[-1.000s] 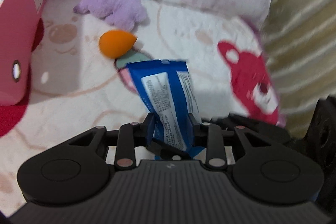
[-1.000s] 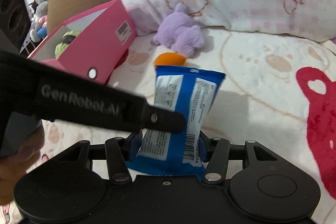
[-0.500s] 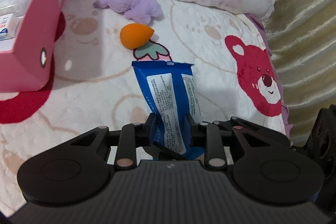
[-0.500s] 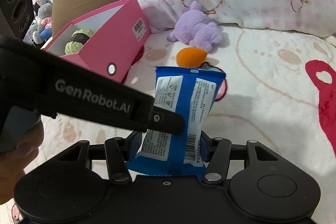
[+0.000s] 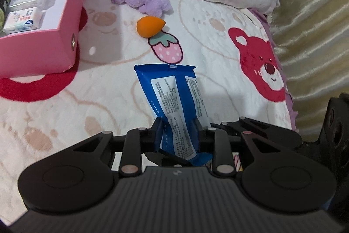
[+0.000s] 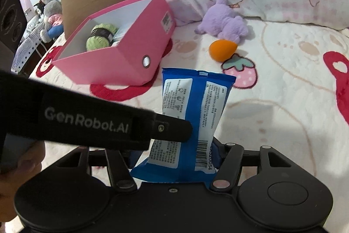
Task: Organize objects
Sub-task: 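Carry the blue pack with the left gripper over the pink box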
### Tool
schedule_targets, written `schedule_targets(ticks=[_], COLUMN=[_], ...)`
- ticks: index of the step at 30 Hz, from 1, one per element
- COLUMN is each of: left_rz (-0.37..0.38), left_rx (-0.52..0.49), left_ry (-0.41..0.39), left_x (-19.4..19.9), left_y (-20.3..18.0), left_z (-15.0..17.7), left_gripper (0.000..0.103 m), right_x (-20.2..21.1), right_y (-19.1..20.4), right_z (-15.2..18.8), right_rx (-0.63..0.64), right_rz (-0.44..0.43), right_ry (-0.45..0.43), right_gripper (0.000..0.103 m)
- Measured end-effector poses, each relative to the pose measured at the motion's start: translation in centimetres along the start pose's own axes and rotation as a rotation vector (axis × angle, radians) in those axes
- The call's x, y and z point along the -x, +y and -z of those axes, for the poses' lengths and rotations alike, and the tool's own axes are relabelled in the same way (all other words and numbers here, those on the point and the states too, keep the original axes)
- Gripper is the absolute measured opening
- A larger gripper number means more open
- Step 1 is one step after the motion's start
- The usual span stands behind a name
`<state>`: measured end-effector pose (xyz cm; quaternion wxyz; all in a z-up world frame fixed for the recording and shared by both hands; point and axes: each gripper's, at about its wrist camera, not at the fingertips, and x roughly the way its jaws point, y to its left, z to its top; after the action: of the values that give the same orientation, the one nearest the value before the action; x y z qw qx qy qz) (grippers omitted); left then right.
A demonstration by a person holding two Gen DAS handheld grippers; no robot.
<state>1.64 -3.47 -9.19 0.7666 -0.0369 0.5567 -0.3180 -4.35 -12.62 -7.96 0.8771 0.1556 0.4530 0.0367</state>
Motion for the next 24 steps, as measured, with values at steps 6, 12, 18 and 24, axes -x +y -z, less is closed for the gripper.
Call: schedule_targets(ticks=[6, 12, 18, 24], left_rz=[-0.009, -0.034, -0.055, -0.057], left_rx=[0.013, -0.010, -0.031, -0.028], left_ry=[-0.011, -0.092, -0.132, -0.162], left_x=[2.7, 6.6, 8.9, 10.4], left_y=[0.6, 0.5, 1.0, 1.4], left_z=[1.2, 1.9, 2.2, 2.1], left_gripper=[0.025, 0.026, 0.028, 0.028], right_x=[1.2, 3.1, 4.0, 4.7], right_y=[2.3, 4.5, 6.6, 7.7], right_z=[-0.4, -1.4, -1.8, -2.4], right_rx=[0.034, 0.076, 0.129, 0.145], right_rz=[-0.021, -0.071, -0.073, -0.076], right_ry=[0.023, -0.003, -0.040, -0.061], right_gripper=[0.069, 0.071, 0.067, 0.065])
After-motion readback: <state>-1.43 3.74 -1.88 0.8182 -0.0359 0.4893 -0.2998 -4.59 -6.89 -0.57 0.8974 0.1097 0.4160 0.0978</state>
